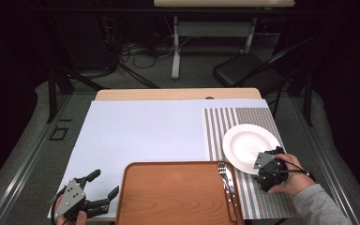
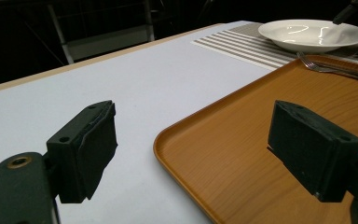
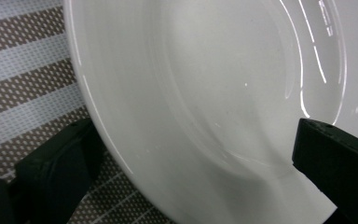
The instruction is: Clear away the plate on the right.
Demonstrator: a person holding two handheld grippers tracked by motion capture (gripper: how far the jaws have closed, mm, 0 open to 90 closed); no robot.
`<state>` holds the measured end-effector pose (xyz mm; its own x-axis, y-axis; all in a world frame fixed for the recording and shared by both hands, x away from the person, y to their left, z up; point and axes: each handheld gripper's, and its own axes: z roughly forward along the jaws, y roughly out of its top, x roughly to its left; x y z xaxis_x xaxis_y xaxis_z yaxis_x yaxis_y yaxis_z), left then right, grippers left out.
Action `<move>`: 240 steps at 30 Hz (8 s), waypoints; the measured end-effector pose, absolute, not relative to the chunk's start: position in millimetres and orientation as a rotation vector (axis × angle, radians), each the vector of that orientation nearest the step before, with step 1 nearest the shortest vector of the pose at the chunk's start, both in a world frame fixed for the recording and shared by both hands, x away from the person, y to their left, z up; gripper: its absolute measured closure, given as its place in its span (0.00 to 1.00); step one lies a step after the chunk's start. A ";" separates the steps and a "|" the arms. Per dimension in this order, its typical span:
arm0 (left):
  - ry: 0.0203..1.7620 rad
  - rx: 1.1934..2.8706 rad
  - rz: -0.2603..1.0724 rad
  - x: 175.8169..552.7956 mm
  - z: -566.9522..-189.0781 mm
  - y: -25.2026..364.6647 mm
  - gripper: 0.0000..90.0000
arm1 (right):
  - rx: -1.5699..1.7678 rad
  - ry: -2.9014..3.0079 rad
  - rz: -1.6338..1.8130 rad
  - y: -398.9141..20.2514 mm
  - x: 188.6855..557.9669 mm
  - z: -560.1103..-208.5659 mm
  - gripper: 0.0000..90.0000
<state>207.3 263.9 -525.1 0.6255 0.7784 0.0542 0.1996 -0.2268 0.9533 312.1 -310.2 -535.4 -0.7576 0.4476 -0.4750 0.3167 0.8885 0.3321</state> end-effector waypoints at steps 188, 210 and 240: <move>0.789 1.768 0.639 209.7 -527.2 262.0 0.17 | 0.263 2.555 0.153 -294.7 331.4 -498.6 0.92; 0.792 1.766 0.643 209.4 -527.0 262.0 0.17 | 0.213 2.484 0.344 -293.5 263.8 -466.3 0.92; 0.805 1.762 0.643 210.1 -527.4 262.5 0.17 | 0.123 2.371 0.477 -270.1 189.7 -445.8 0.92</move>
